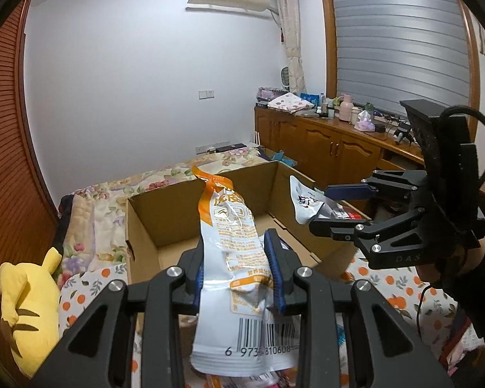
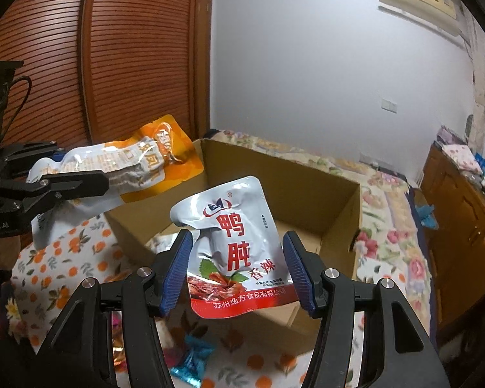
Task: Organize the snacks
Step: 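Open left gripper to drop the bag while right gripper releases the pouch into box, then move both tools back toward the remaining snacks beside the box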
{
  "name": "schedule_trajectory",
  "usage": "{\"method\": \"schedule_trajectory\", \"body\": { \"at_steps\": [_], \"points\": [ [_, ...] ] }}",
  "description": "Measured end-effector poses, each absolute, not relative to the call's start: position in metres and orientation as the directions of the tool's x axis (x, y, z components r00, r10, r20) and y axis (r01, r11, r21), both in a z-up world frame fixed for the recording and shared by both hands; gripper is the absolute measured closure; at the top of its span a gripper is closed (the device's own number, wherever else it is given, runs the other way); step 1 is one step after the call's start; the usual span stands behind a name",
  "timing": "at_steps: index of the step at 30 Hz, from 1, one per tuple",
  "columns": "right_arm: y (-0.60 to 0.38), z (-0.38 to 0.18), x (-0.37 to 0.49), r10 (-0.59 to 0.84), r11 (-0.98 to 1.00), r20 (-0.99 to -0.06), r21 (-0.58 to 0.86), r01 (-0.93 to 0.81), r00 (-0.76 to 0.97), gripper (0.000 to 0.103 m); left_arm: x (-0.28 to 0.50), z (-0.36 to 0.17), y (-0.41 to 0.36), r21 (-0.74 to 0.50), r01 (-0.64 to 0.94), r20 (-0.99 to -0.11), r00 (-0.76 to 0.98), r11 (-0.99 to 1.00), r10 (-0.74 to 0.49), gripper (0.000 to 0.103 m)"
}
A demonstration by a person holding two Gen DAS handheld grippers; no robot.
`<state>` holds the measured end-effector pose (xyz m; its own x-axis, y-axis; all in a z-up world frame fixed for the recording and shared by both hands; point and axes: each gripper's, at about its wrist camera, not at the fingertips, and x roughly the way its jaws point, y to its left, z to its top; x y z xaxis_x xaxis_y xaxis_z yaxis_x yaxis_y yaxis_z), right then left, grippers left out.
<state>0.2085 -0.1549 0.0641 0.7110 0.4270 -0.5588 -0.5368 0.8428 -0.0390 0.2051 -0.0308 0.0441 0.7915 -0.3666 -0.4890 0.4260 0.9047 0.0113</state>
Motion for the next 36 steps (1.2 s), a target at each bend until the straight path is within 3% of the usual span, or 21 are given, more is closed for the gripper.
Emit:
{"method": "schedule_trajectory", "body": {
  "at_steps": [19,36],
  "points": [
    [-0.144,0.037,0.260,0.398,0.857,-0.625,-0.008,-0.515,0.672,0.041,0.261,0.017,-0.037,-0.004,0.385,-0.539,0.777,0.923,-0.326,0.074],
    [-0.156,0.053,0.224,0.367,0.885,-0.609,-0.004,-0.465,0.703,0.037,0.222,0.030,-0.027,-0.005,0.357,-0.514,0.800,0.934,-0.309,0.067]
  ]
}}
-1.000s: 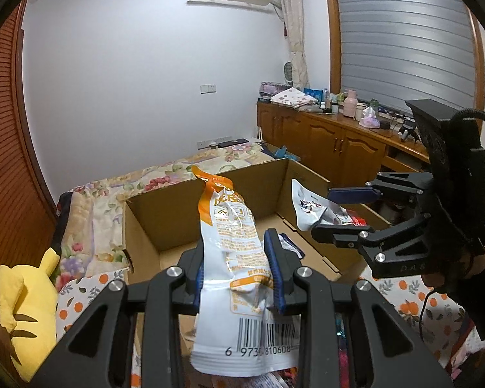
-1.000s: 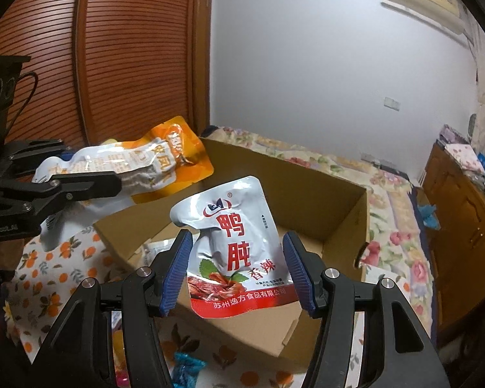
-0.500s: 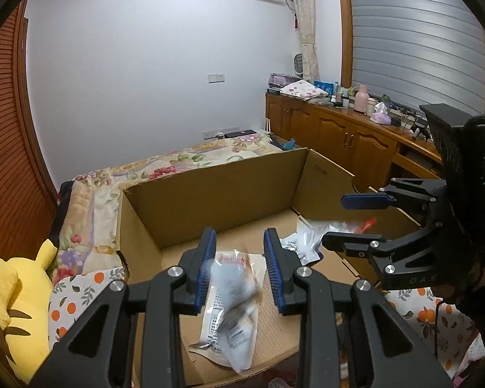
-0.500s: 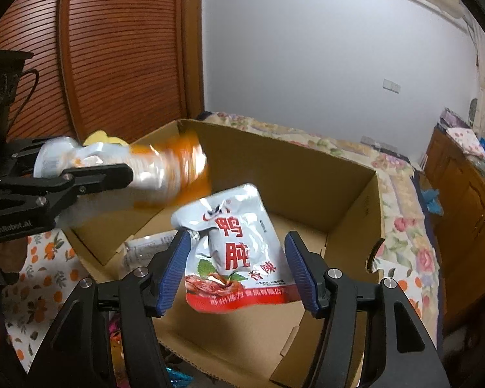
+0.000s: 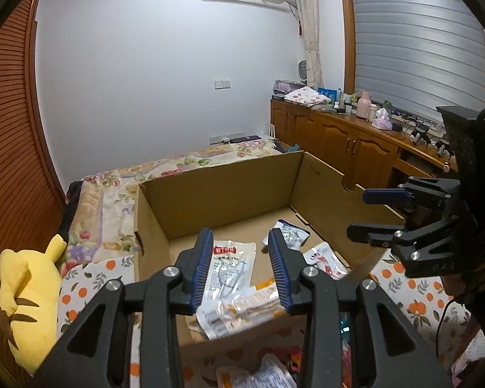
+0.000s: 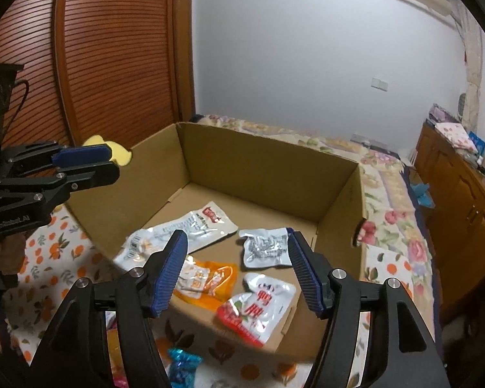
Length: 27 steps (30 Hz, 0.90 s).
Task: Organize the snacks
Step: 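Move both tools back toward the remaining snacks beside the box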
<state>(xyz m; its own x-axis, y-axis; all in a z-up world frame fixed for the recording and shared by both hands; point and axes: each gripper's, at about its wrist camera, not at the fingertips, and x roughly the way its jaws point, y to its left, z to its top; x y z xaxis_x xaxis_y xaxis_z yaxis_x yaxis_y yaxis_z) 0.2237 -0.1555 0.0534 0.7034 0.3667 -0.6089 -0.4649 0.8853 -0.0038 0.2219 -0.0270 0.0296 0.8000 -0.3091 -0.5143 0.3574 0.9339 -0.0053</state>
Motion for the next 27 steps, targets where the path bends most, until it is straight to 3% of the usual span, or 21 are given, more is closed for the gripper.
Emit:
{"method": "schedule_trajectory", "body": {
  "at_steps": [19,27],
  "points": [
    [-0.174,0.045,0.111,0.341,0.919,-0.607,0.056,-0.390,0.718,0.035,0.130,-0.002,-0.016,-0.031,0.384,-0.548,0.766,0.923,-0.337,0.049],
    [-0.176,0.036,0.085,0.341,0.924,-0.614,0.079,-0.375,0.711,0.034,0.107,-0.007,-0.010,-0.040,0.375,-0.545,0.768,0.926,-0.335,0.033]
  ]
}}
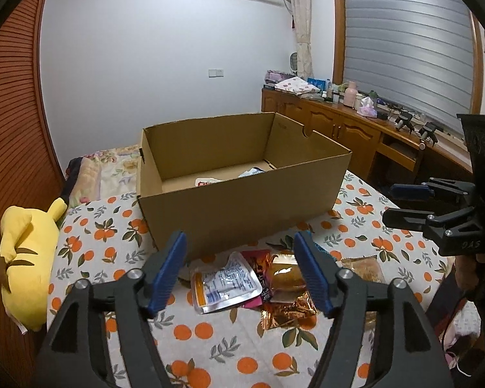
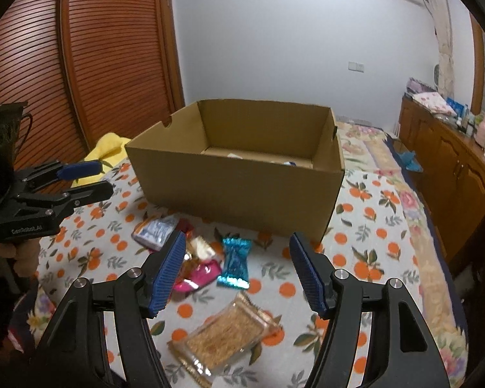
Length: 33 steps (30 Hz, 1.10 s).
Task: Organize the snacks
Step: 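Move both tools back toward the remaining snacks beside the box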
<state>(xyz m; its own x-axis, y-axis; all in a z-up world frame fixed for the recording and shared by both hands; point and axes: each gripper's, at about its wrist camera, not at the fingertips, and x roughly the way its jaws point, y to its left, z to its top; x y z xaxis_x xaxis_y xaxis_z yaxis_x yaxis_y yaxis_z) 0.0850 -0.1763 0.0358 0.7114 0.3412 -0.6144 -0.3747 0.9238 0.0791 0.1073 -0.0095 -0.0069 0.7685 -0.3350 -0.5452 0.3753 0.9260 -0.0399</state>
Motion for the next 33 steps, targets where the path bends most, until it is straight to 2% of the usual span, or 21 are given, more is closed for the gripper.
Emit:
{"method": "schedule_trajectory", "body": {
  "at_steps": [16,33],
  "points": [
    [-0.173,-0.009,0.072,0.345,0.926,-0.677,0.132,-0.354,0.650,0.032,0.104,-0.049,-0.009,-0.051,0.371,-0.623,0.714,0.927,-0.320,0.031],
    [-0.177,-0.049,0.069,0.326,0.937,-0.728,0.164,-0.308,0.603,0.031,0.116,-0.073,-0.037,-0.080,0.428,-0.681,0.637,0.900,-0.363,0.031]
  ]
}}
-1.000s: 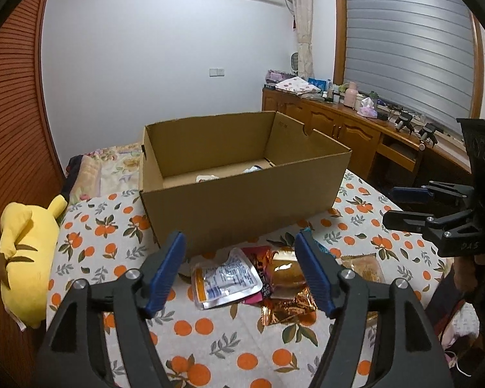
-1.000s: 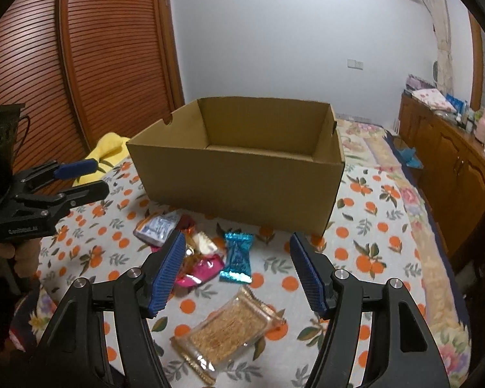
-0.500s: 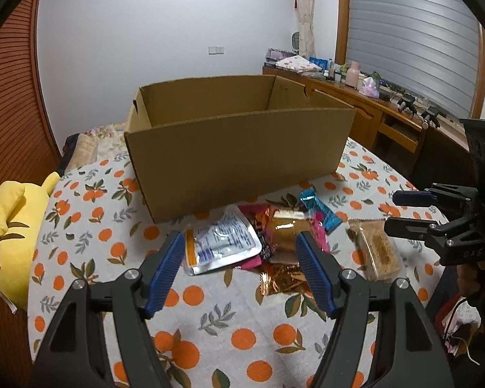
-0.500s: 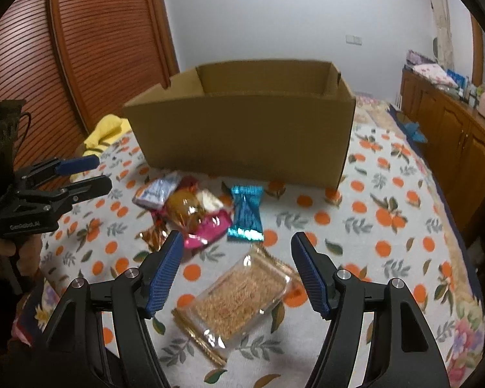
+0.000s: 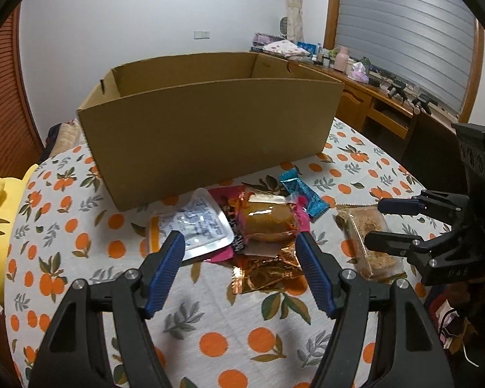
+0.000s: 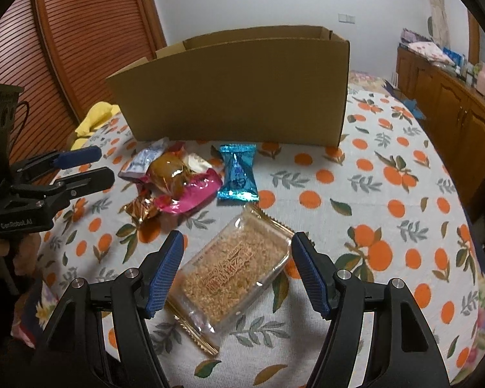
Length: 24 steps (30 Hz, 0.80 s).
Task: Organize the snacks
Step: 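Move both tools back toward the remaining snacks beside the box, then close left gripper on pink-wrapped cake while right gripper closes on sesame-bar tray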
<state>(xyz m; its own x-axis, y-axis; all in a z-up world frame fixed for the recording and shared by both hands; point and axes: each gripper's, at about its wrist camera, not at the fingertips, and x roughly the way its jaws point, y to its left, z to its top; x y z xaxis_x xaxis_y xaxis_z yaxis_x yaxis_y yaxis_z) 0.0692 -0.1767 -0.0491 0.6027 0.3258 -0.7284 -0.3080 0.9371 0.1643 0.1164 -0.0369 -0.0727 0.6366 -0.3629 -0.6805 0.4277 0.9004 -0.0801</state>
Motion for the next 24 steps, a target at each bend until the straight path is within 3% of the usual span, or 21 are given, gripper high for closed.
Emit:
{"method": "schedule_trajectory", "body": {
  "at_steps": [24],
  "points": [
    [-0.179,-0.066,0.072,0.293,0.948,-0.759,0.152,-0.278,0.582,0.026,0.156,-0.084,-0.085,-0.051,0.502,-0.731,0.570,0.863,-0.375,0.031]
  ]
}}
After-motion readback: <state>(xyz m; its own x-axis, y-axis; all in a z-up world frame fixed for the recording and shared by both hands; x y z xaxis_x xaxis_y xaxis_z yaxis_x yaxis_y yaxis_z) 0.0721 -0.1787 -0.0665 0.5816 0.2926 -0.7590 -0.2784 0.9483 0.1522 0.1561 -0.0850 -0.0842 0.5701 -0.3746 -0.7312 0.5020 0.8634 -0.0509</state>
